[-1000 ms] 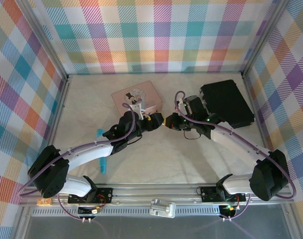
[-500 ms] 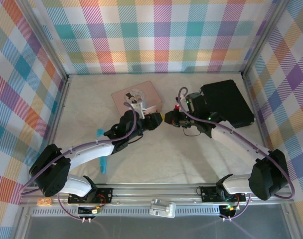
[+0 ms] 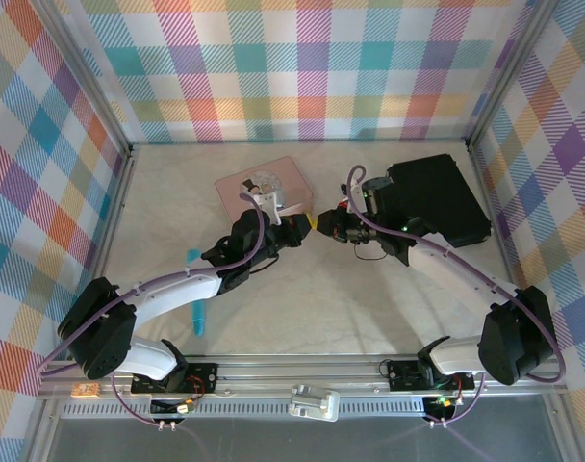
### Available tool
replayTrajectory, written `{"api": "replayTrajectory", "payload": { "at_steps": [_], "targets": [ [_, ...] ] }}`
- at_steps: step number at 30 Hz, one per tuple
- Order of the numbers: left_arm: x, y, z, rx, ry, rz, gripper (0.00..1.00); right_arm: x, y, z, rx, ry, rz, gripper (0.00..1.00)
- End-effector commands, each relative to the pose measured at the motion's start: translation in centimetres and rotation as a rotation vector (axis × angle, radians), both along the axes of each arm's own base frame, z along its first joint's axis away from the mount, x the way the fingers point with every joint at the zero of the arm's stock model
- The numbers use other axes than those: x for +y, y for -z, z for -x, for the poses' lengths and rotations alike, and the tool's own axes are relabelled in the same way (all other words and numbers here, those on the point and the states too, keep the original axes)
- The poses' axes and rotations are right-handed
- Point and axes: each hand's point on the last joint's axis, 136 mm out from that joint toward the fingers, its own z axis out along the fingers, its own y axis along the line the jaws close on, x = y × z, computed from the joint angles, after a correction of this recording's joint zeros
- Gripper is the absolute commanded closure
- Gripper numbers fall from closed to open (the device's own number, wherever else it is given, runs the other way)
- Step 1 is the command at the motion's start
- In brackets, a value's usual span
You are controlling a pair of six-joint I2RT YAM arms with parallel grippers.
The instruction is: Unlock the padlock with the key
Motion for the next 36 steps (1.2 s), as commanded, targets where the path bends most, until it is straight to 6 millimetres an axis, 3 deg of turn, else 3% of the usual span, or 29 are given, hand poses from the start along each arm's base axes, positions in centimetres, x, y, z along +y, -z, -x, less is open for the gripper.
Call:
{"api": "replayTrajectory", "payload": {
  "at_steps": [1,6,10,12,20,28,36],
  "targets": [
    [-0.1,-2.0,-0.4,-0.075,-0.002,-0.043,1.00,-0.7,-1.8,0.2,-0.108,-0.040,-0.001,0.68],
    [0.5,-4.6,-0.3,-0.189,0.042,-0.132,1.00,-2.4,-3.3,0.0,-0.265,-0.061,0.034,0.45],
    [0.7,-5.8,0.0,-0.225,0.118,-0.147,1.00,-2.3,-5.5,0.7,-0.364,-0.133,-0.046,0.38],
    [0.7,-6.2,0.2,-0.232,0.158,-0.126,1.00,-2.1,-6.6,1.0,-0.397,-0.169,-0.092,0.41],
    [0.0,-7.6,1.8,-0.269,0.279,-0.064,1.00,-0.7,-8.3,1.5,-0.438,-0.290,-0.293,0.74],
    [-0.2,-7.6,2.2,-0.256,0.302,-0.033,1.00,0.0,-7.6,1.5,-0.410,-0.336,-0.360,0.75],
    [0.1,-8.1,2.1,-0.270,0.276,-0.026,1.00,0.0,-6.0,2.0,-0.364,-0.335,-0.358,0.69]
  ]
}}
